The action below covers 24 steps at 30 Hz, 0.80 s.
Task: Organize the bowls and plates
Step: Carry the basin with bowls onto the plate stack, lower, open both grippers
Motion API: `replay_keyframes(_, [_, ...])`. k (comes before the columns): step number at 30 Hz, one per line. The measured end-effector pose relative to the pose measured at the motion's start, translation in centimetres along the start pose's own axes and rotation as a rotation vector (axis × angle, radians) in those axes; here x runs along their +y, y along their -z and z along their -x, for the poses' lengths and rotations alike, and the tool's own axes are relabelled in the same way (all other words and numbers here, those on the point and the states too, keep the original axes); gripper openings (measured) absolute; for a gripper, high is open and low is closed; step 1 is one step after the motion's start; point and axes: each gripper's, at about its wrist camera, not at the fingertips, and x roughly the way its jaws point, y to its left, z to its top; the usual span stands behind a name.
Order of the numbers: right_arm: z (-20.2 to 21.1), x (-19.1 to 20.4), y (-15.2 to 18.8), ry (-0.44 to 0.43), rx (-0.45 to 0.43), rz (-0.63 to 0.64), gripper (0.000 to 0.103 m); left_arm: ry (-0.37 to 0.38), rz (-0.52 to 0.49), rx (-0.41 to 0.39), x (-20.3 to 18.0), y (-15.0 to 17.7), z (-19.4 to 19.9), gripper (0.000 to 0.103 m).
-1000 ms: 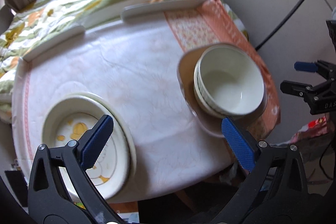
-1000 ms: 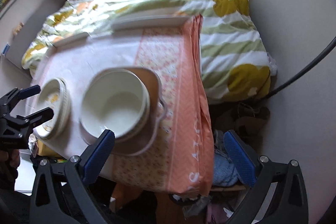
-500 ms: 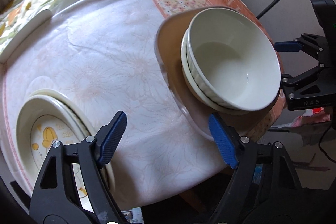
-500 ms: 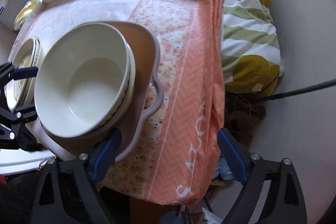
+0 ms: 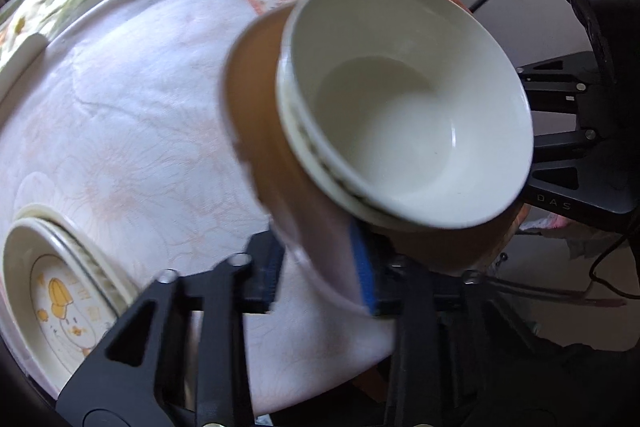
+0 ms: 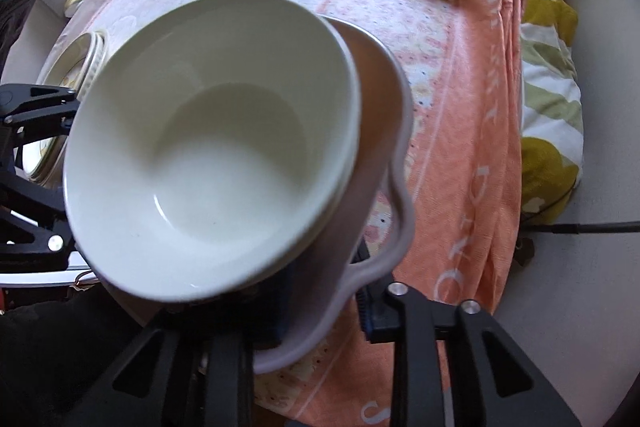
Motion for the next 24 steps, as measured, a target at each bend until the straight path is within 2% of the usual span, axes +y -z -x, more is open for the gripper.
replay_keyframes(3, [0.1, 0.7, 0.3, 0.002, -0.02, 0.007, 0.013, -0.054, -0.035, -0.027, -0.7, 0.2, 0.2, 0.02])
replay_keyframes(13, [1.2, 1.7, 0.6, -0.001, -0.062, 0.0, 0.013, -0.072, -0.017, -0.068, -0.5, 0.9, 1.8, 0.019])
replay_keyframes(19, [3.7, 2.7, -0.6, 0.028, -0.1, 0.018, 0.013, -0.071, -0.011, -0.121, 0.9, 1.6, 5.2, 0.02])
replay_keyframes(24, [6.2, 5.9, -2.6, 0.046, -0.134, 0.029, 0.013, -0.085, -0.01, -0.16, 3.2, 3.2, 9.4, 0.02])
